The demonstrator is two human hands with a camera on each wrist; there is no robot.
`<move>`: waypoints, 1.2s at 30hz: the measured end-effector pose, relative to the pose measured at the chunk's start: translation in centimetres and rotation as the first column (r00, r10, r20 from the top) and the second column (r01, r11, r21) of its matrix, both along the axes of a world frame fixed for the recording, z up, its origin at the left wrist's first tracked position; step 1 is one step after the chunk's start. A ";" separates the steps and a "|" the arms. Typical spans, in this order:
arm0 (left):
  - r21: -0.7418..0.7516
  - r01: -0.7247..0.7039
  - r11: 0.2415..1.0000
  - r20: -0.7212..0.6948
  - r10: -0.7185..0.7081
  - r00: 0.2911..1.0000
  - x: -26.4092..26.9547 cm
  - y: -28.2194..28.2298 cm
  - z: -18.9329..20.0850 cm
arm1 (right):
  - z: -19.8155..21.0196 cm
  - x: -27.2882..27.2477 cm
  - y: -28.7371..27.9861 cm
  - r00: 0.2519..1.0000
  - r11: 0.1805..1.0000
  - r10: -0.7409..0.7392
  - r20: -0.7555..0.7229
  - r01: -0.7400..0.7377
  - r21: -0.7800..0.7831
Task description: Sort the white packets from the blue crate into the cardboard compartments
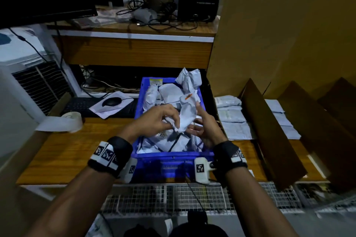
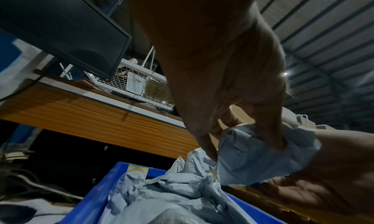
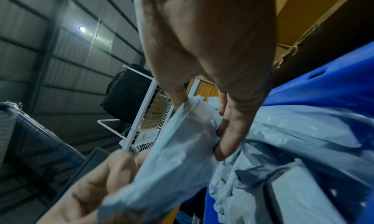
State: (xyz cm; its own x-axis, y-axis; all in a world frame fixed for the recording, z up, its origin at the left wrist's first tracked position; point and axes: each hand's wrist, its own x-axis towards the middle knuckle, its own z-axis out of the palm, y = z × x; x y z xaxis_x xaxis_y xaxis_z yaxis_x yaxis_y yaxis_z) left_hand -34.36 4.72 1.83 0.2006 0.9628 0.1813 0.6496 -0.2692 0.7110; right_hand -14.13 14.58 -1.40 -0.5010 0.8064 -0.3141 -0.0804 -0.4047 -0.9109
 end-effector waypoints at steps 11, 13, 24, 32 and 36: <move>0.013 -0.303 0.953 0.381 0.276 0.882 -1.2 1.0 -0.9 | -2.0 0.9 1.3 0.978 0.927 -0.130 0.162 0.062 0.370; 0.000 -0.352 0.936 0.488 0.307 0.817 -2.1 1.7 -0.6 | -1.7 1.7 1.6 0.959 0.818 -0.070 0.274 -0.102 0.566; -0.133 -0.523 0.842 0.629 0.479 0.612 -2.9 4.0 -1.2 | -1.1 3.1 1.9 0.938 0.822 0.246 0.246 -0.336 0.460; -0.325 -0.474 0.819 0.603 0.565 0.563 -0.7 4.3 -1.4 | -1.0 3.3 1.8 0.965 0.867 0.202 0.170 -0.256 0.427; -0.273 -0.517 0.811 0.578 0.568 0.586 -1.0 4.8 -1.1 | -1.4 3.6 1.9 0.965 0.889 0.207 0.164 -0.255 0.380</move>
State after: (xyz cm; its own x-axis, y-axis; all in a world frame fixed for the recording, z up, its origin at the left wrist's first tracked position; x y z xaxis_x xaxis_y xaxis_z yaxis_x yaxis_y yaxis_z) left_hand -35.39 9.52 0.71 -0.4935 0.8697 -0.0074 0.0764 0.0518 0.9957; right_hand -10.51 16.44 -2.78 -0.6680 0.7416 -0.0616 0.0868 -0.0045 -0.9962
